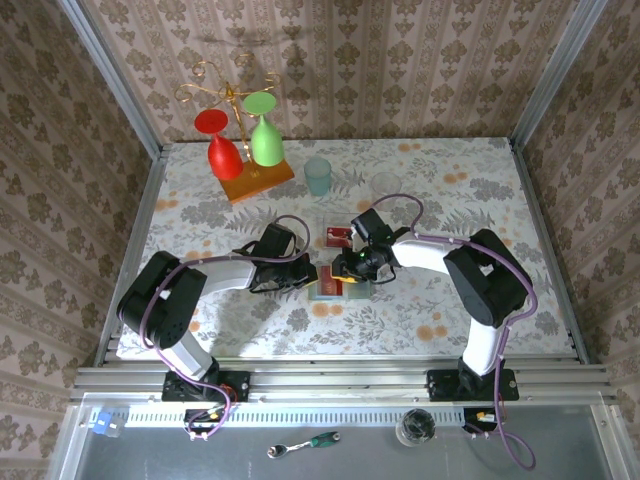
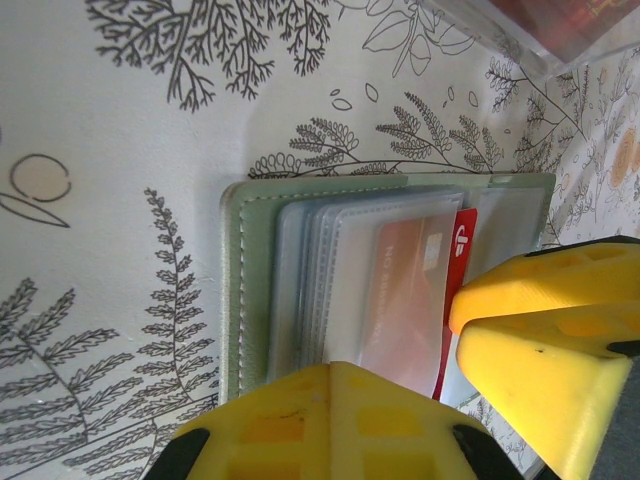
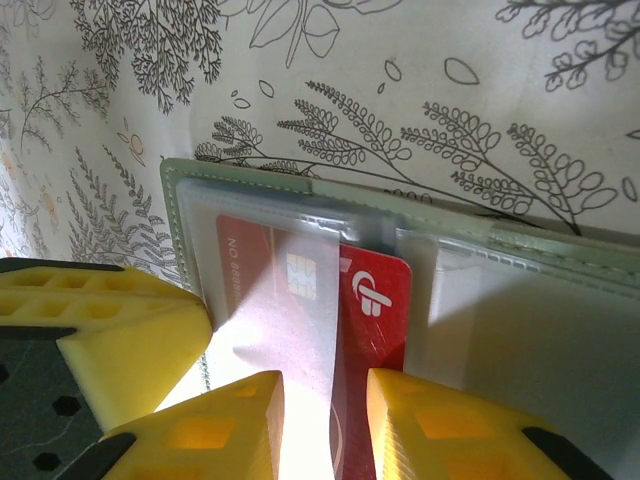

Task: Take the credit cards out of the card holder

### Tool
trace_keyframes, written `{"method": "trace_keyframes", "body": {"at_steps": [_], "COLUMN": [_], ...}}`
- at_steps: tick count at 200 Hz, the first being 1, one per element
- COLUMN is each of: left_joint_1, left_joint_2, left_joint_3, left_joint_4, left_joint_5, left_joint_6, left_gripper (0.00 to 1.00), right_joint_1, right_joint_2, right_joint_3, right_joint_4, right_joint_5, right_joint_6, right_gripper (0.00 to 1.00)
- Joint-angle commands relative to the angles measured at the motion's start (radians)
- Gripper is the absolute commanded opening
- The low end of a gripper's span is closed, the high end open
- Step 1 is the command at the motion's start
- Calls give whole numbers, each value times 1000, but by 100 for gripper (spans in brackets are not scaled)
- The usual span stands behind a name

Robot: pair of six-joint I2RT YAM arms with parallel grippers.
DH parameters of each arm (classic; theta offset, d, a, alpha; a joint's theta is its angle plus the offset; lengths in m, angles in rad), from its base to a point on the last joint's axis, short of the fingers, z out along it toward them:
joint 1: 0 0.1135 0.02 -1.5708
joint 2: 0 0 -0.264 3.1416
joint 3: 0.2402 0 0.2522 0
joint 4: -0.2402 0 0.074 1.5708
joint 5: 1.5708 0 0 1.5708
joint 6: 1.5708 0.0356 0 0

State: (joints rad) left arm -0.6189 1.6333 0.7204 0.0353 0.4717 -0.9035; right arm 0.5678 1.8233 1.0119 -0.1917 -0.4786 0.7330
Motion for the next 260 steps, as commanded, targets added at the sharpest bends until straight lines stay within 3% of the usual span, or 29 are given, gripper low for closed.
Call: {"method": "trace_keyframes", "body": {"at_steps": [1, 100, 260], "left_joint_1": [10, -21, -33], "left_joint_2": [-1, -5, 50], "left_joint_3": [-9, 75, 60], "left_joint_4": [-34, -76, -120], "left_joint_5": [-5, 10, -21], "left_joint_6": [21, 32, 54], "left_gripper": [0, 0, 0], "right_joint_1": [6, -6, -20], "right_joint_2": [-43, -98, -20], "right_joint_3": [14, -15, -44], "right_joint_4": [-39, -54, -13], "right_joint_5": [18, 18, -20], "right_joint_6": [-18, -9, -4], "right_gripper": [31, 31, 32]}}
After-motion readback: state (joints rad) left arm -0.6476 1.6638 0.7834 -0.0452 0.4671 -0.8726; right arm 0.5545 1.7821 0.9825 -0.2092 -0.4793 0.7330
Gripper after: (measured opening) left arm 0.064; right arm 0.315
